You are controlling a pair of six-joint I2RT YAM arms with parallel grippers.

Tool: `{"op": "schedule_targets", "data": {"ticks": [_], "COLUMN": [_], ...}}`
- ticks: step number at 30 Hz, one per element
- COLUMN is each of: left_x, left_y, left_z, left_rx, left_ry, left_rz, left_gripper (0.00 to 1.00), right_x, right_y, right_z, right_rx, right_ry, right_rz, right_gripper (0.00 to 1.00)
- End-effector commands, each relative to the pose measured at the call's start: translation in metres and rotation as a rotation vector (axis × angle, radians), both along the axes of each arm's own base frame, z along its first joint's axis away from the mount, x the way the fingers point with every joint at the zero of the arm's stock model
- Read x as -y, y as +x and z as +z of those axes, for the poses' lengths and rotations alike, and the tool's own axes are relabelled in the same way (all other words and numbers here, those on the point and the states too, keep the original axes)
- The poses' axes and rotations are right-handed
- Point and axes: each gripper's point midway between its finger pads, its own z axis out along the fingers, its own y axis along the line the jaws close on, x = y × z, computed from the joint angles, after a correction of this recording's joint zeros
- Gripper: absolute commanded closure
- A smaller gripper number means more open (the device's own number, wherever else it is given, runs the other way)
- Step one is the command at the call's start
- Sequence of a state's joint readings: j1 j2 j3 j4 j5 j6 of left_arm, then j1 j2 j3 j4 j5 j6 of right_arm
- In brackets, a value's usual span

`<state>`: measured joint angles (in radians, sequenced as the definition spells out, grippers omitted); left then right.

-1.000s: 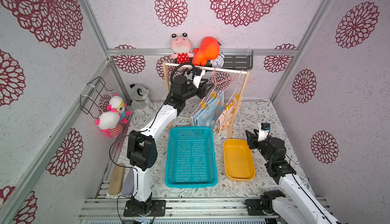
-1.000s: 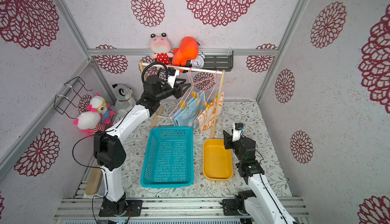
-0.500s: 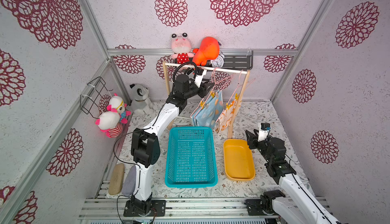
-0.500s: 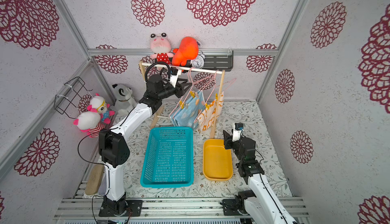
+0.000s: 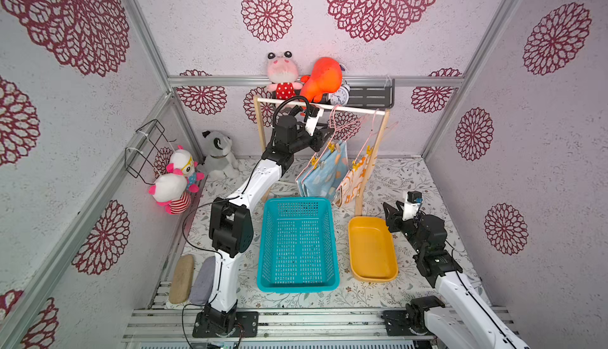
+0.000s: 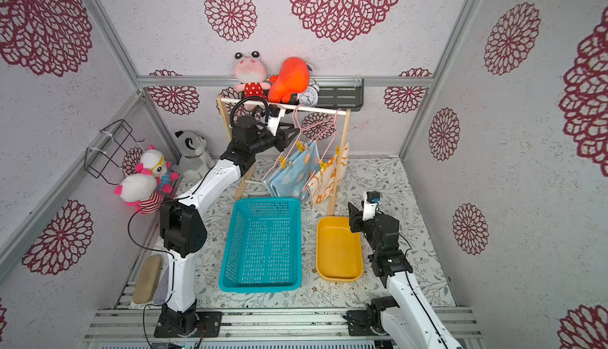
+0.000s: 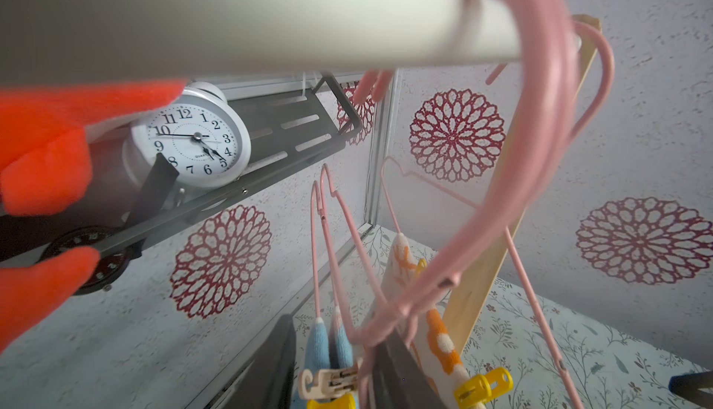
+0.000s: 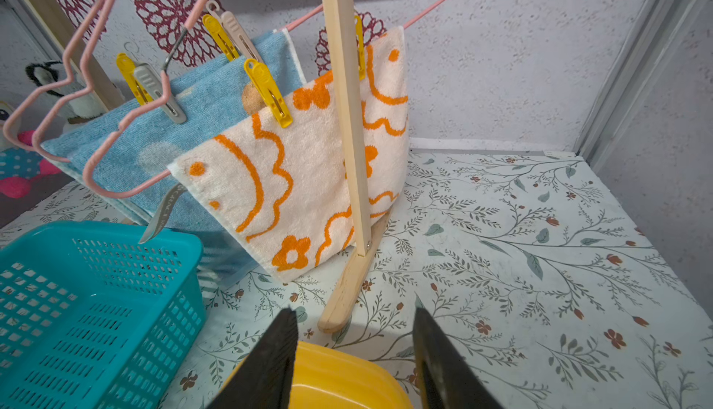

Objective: Remove the clothespins securing towels to the hanger
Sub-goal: Pick up the hanger from the clothesline.

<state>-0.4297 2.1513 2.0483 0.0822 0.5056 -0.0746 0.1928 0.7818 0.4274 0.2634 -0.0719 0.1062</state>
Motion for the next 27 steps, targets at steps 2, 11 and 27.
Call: {"op": "schedule_targets", "data": {"ticks": [2,11,27], "left_x": [0.005,0.007,-0.015], "left_y": [0.003,0.005,-0.004], "left_z": [-0.003,-0.007,0.013], "left_rx": [0.006,0.001,0.051], "left_ry": [0.005,0.003,0.064], "left_rz": [-0.001,0.0,0.159], "left_gripper": [0.69,0.83,1.0], "right_x": [0.001,0.002,0.001], "right_y": [0.0,-0.001,-0.003], "right_z": [0.01,0.01,0.018], "right_rx": [0.035,0.035,0.046], "right_ry": [0.019,0.018,0.019], "right_rz": [-0.014,-0.017,-0.009], "right_gripper": [0.5,0.5,0.5]}}
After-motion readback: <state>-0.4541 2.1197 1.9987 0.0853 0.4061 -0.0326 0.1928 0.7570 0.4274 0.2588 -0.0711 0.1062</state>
